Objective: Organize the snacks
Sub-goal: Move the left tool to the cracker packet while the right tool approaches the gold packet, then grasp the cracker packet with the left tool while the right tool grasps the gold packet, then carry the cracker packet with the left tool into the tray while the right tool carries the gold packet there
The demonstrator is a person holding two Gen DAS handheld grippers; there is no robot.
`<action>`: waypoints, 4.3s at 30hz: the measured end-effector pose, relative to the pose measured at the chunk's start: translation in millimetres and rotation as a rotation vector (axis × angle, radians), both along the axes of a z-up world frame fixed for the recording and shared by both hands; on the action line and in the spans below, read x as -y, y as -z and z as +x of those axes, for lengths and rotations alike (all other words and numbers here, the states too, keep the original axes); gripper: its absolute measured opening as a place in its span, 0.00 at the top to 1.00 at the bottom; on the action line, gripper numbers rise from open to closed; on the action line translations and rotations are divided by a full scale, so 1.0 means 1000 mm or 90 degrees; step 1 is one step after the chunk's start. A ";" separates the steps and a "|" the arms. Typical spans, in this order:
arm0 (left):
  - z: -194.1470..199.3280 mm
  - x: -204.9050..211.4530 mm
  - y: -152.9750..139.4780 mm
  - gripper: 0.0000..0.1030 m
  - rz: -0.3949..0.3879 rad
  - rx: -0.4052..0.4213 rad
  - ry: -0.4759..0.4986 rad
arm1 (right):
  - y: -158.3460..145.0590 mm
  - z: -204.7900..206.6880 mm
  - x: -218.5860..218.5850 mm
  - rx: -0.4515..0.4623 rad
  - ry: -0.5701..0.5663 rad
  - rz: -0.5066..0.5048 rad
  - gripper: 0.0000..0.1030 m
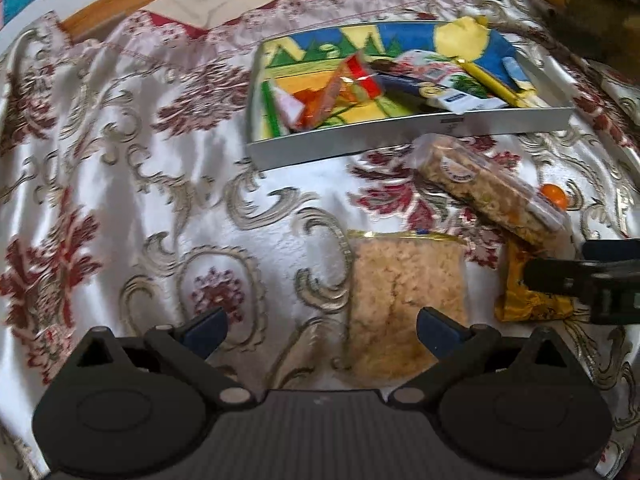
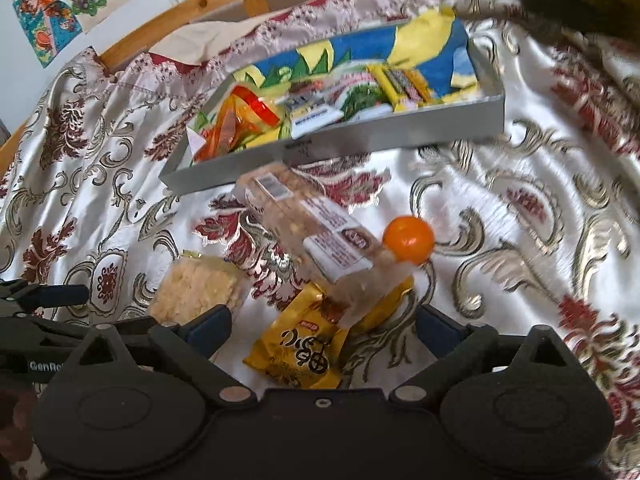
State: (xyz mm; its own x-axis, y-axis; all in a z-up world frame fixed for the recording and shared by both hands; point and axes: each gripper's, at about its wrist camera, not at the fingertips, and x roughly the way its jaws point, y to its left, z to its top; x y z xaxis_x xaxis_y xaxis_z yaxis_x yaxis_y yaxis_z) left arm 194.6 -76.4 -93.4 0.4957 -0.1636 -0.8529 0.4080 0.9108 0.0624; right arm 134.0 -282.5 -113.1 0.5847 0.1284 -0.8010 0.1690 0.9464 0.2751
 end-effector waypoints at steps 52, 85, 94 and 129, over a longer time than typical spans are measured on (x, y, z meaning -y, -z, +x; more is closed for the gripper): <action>0.014 0.015 0.025 0.27 -0.032 -0.070 0.056 | -0.002 -0.022 -0.010 -0.041 0.014 -0.053 0.53; -0.051 -0.029 -0.054 0.28 -0.238 -0.013 -0.054 | -0.076 -0.161 -0.015 0.195 0.131 0.123 0.53; -0.038 -0.039 -0.062 0.28 -0.294 0.016 -0.097 | -0.088 -0.131 -0.006 0.214 0.095 0.094 0.53; 0.189 0.129 -0.022 0.29 -0.238 0.037 -0.039 | -0.030 0.120 0.102 0.224 0.074 -0.126 0.53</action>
State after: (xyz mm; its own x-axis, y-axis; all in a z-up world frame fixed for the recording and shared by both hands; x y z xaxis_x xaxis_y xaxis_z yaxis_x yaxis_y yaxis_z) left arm 383.8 -205.2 -71.4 0.5595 -0.4264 -0.7108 0.3579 0.8978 -0.2568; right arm 253.6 -384.0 -82.8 0.8290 -0.0907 -0.5519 0.2060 0.9669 0.1505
